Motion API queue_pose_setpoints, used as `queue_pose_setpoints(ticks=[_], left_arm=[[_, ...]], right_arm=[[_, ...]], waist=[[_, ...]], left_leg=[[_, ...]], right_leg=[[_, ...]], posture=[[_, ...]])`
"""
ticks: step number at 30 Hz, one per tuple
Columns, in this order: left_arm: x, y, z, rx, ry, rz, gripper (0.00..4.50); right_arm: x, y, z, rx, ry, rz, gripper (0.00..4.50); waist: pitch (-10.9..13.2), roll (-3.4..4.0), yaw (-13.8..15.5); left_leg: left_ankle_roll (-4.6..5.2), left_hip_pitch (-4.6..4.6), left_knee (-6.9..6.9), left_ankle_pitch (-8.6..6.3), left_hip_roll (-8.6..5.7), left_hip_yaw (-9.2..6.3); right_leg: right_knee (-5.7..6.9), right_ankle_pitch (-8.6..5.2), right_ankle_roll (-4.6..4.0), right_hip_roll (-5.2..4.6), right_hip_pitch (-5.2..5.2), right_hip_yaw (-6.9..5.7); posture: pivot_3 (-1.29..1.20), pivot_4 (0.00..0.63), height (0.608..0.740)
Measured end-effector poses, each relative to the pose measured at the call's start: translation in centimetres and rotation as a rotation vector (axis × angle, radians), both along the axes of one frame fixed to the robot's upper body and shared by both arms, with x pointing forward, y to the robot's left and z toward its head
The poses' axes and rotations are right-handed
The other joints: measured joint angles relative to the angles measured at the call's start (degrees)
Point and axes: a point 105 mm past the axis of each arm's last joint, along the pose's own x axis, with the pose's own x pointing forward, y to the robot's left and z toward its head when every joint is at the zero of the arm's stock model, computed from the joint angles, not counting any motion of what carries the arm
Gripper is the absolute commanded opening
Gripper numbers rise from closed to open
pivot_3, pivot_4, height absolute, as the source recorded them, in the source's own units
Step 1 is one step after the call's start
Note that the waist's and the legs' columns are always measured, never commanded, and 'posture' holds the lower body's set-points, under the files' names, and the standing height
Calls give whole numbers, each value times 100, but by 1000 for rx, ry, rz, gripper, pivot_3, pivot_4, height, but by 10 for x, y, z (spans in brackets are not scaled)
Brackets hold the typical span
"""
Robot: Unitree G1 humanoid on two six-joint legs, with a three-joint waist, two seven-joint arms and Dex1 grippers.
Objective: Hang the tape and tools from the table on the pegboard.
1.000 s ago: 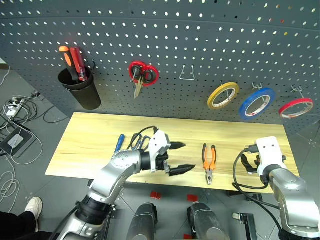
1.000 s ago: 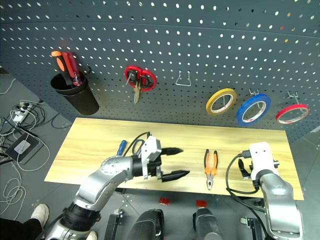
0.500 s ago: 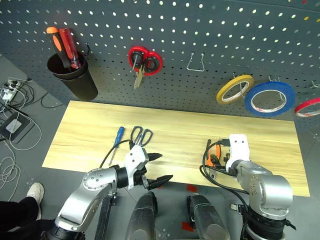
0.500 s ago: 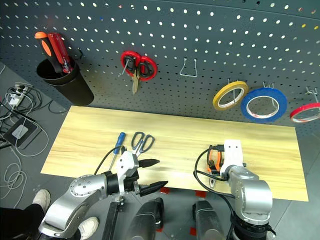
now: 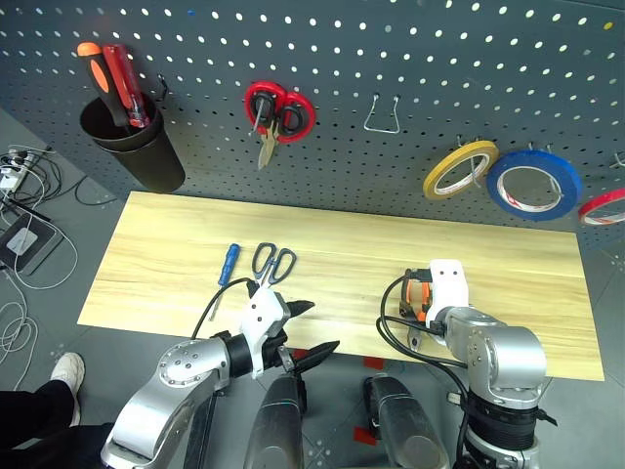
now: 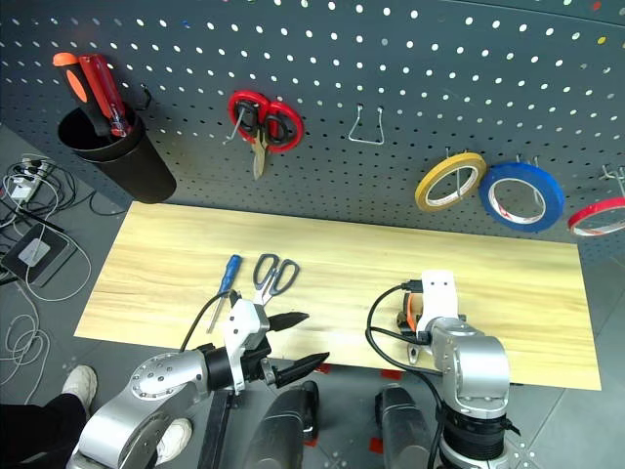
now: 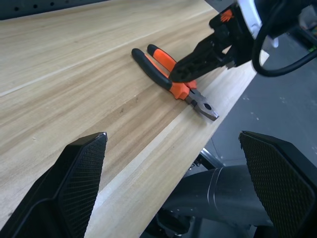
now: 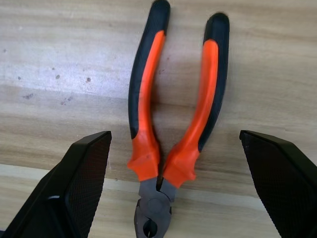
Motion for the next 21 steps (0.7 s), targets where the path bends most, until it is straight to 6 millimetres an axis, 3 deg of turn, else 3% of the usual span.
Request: queue_pose_setpoints(ticks=[6, 21], left_arm=[[-3, 1, 0, -5, 15, 17, 4500], [-2, 0, 6, -10, 1, 33, 4500]], right_arm=[[12, 6, 4, -11, 7, 8, 4465], [29, -12, -3, -84, 66, -73, 4465]], waist=[[19, 1, 76], [68, -9, 113]], left_leg=[[-1, 0, -1, 0, 1, 1], [-1, 0, -6, 0, 4, 6]], right_leg=[[-2, 0, 0, 0, -4, -4], [-2, 0, 0, -2, -8, -7]], posture=[[72, 444, 740], [79, 454, 740]])
